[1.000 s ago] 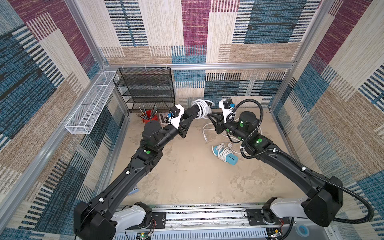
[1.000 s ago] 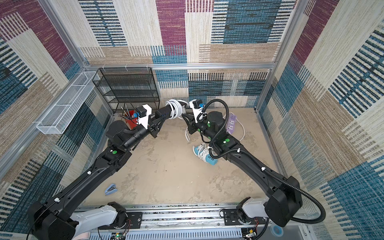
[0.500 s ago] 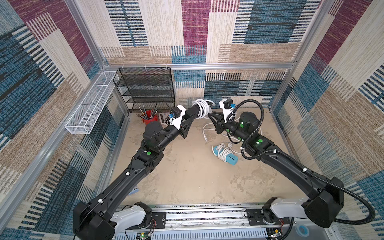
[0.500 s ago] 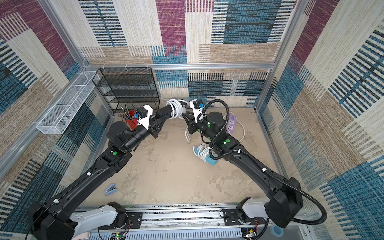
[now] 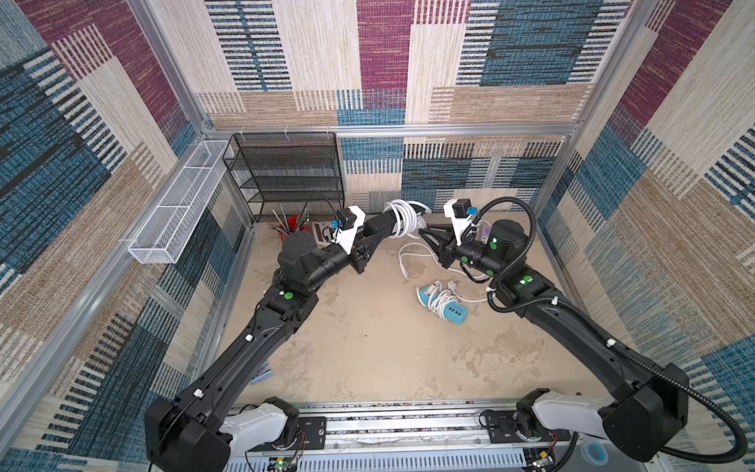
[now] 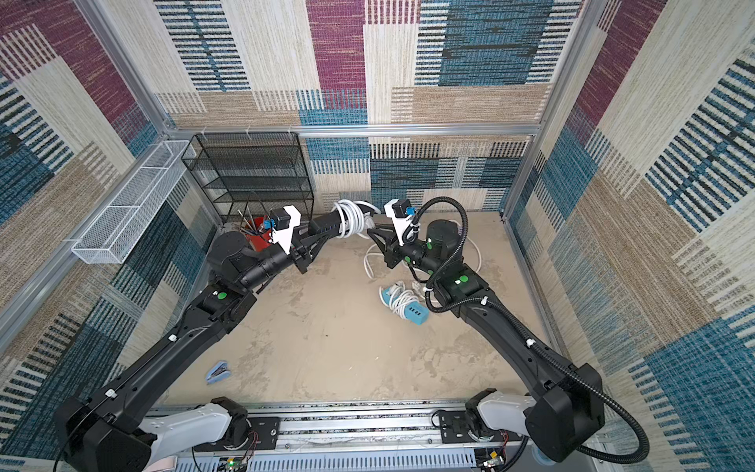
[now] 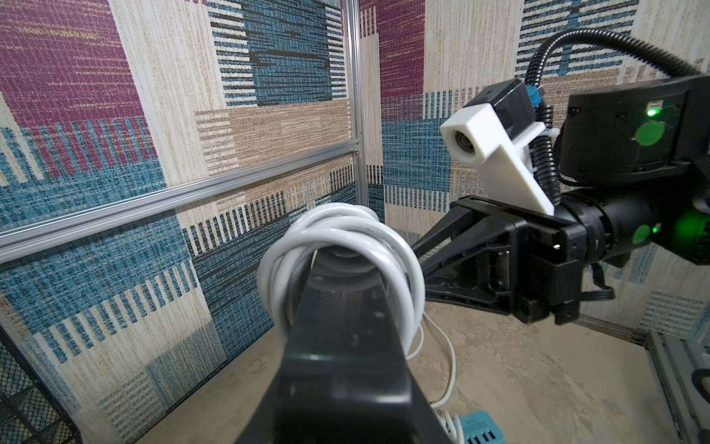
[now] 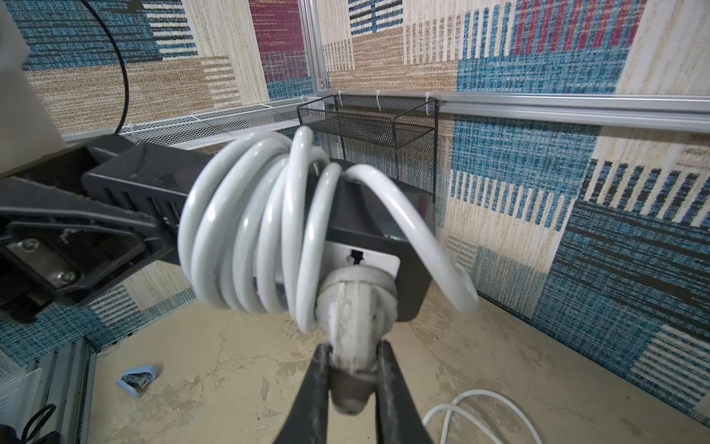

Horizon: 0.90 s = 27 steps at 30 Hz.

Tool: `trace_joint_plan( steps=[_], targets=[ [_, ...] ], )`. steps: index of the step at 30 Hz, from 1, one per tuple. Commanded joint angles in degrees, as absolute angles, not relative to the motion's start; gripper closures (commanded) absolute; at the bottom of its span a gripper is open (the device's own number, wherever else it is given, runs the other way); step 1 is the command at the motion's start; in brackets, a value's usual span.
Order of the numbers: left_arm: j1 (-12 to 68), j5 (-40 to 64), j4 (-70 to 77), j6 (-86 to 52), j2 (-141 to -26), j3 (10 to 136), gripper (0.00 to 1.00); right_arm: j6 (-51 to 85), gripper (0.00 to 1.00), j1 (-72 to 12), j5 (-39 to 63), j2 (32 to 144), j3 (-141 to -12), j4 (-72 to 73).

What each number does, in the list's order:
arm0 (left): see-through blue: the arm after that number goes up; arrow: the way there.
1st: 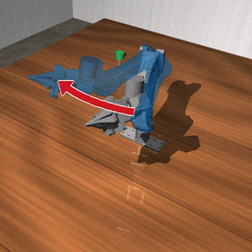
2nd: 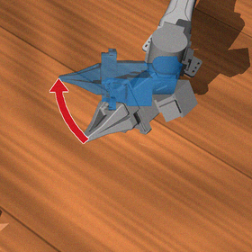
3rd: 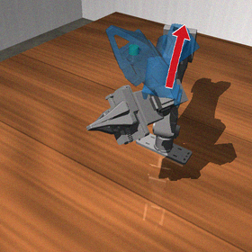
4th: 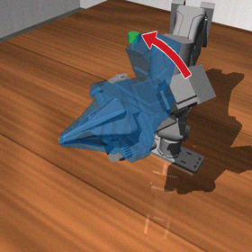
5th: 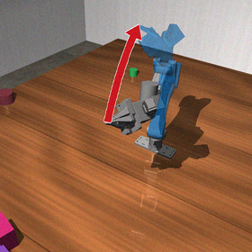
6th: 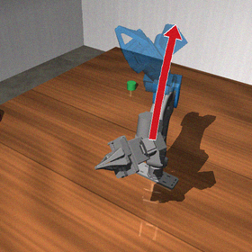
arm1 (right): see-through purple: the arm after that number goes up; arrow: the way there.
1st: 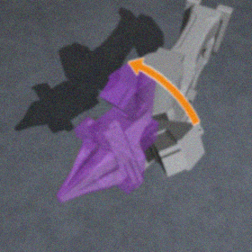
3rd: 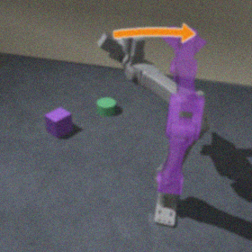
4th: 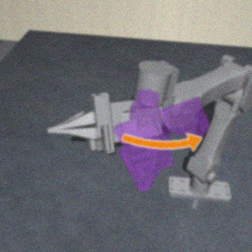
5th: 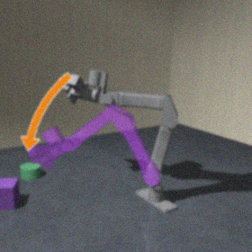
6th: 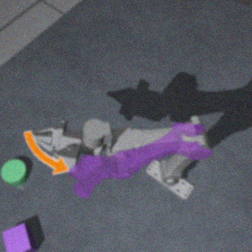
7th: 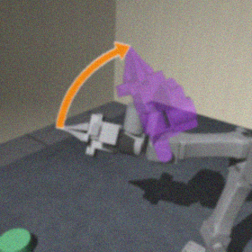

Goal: Unwrap the cord wrapped around the power strip
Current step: Remove the plug from the socket.

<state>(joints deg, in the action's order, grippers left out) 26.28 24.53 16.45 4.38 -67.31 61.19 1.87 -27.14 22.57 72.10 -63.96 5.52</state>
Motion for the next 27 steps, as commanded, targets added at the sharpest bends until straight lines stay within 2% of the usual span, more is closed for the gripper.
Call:
trace_joint_plan(
  steps=[1, 15, 22, 27],
  targets=[
    [25.5, 19.6, 18.4, 3.7, -67.5, 61.3, 1.0, 2.3, 1.0, -26.7, 17.9, 72.4, -64.7, 8.4],
    [26.5, 17.6, 20.1, 1.2, -69.1, 60.9, 1.0, 1.7, 1.0, -37.2, 14.6, 79.4, -70.6, 10.7],
    [26.1, 15.9, 18.7, 3.3, -67.8, 61.0, 1.0, 1.0, 1.0, -36.4, 12.4, 77.2, -69.4, 10.0],
    [25.2, 16.9, 17.6, 2.4, -68.1, 62.0, 1.0, 3.8, 1.0, -30.6, 17.5, 74.2, -66.8, 10.3]
  ],
)
